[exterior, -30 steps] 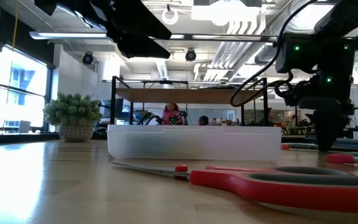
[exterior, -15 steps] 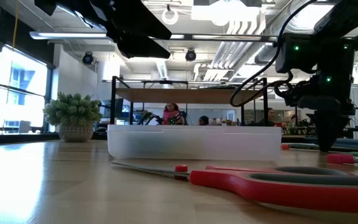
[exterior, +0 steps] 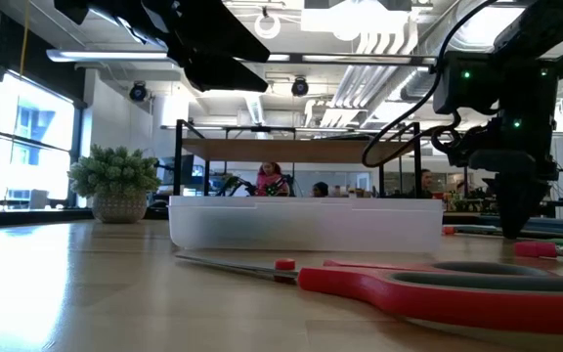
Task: Pack school essentials
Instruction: Put the black pencil into the pink supply box
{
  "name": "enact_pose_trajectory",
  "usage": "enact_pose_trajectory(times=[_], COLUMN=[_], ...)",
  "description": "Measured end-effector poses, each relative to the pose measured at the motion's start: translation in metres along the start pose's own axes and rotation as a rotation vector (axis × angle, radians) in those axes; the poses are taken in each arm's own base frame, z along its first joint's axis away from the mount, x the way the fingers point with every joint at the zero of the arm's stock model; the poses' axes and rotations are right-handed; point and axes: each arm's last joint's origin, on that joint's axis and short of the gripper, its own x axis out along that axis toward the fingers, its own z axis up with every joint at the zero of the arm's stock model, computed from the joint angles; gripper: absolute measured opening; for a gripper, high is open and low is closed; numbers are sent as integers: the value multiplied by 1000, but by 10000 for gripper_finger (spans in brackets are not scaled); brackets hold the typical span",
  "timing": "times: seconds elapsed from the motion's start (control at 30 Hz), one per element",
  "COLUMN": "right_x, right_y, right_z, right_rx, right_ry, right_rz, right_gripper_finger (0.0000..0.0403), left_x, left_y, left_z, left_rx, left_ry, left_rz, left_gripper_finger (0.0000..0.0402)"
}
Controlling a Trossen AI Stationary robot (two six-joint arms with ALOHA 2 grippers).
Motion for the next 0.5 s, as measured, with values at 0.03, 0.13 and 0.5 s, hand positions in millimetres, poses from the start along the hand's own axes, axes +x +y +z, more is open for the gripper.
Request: enact_pose_trajectory(times=[0.03,0.13,0.5], right_x=[0,0,-10], right_y=[0,0,4], right_z=[0,0,-5], right_rx=[0,0,-13], right_ry=[0,-3,-53], right_rz=[0,-2,66], right_gripper_finger=[4,3,3], left_x=[0,0,0], left_y=[0,0,0], left_z=[0,0,-1], left_rx=[0,0,3], left_ry=[0,0,8], left_rz=[0,0,1], left_gripper_finger=[392,392,392])
